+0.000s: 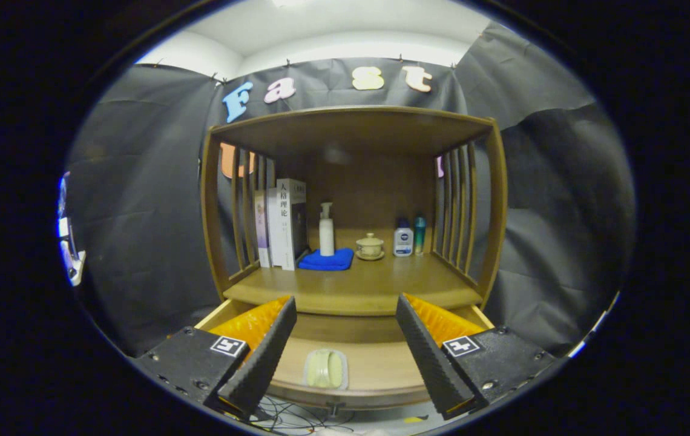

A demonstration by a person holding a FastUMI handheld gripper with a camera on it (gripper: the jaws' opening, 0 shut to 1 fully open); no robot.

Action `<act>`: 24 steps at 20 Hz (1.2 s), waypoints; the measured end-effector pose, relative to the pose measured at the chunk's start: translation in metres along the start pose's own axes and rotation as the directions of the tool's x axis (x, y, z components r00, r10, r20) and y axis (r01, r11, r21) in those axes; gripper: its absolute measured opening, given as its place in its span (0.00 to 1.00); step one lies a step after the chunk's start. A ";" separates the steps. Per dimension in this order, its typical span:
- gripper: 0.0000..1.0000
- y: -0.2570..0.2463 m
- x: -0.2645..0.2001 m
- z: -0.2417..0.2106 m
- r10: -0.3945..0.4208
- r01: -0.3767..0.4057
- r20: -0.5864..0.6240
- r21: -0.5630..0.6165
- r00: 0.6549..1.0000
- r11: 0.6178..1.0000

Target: Pull open the drawer, take out the items inside it, and place them on the countertop above the cabinet.

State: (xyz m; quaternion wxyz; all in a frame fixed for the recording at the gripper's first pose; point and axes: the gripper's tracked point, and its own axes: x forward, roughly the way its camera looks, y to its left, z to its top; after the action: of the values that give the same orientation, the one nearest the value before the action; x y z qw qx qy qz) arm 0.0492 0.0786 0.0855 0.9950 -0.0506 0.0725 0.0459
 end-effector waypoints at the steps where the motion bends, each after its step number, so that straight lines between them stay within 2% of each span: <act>1: 1.00 0.002 0.013 0.006 -0.001 0.000 -0.029 -0.010 1.000 1.000; 4: 1.00 0.017 0.048 -0.002 0.023 -0.025 -0.177 -0.009 0.984 1.000; 6: 1.00 0.024 0.070 -0.026 0.026 -0.029 -0.298 -0.004 0.954 1.000; 9: 1.00 0.026 0.084 -0.066 0.027 -0.037 -0.485 -0.012 0.874 0.999; 12: 1.00 0.021 0.093 -0.107 0.021 -0.015 -0.640 0.015 0.768 1.000; 17: 0.97 0.025 0.094 -0.160 0.001 0.001 -0.794 0.002 0.608 1.000; 19: 0.87 0.028 0.089 -0.178 -0.007 -0.001 -0.838 -0.009 0.546 1.000; 20: 0.82 0.031 0.087 -0.182 -0.013 -0.004 -0.850 -0.017 0.526 1.000; 22: 0.72 0.030 0.085 -0.192 -0.039 -0.007 -0.867 -0.049 0.496 0.999; 24: 0.60 0.028 0.087 -0.193 -0.077 0.004 -0.870 -0.086 0.487 0.996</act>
State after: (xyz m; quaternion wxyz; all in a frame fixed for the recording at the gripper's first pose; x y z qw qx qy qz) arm 0.1056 0.0935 -0.1198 0.8198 -0.1042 0.5630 -0.0069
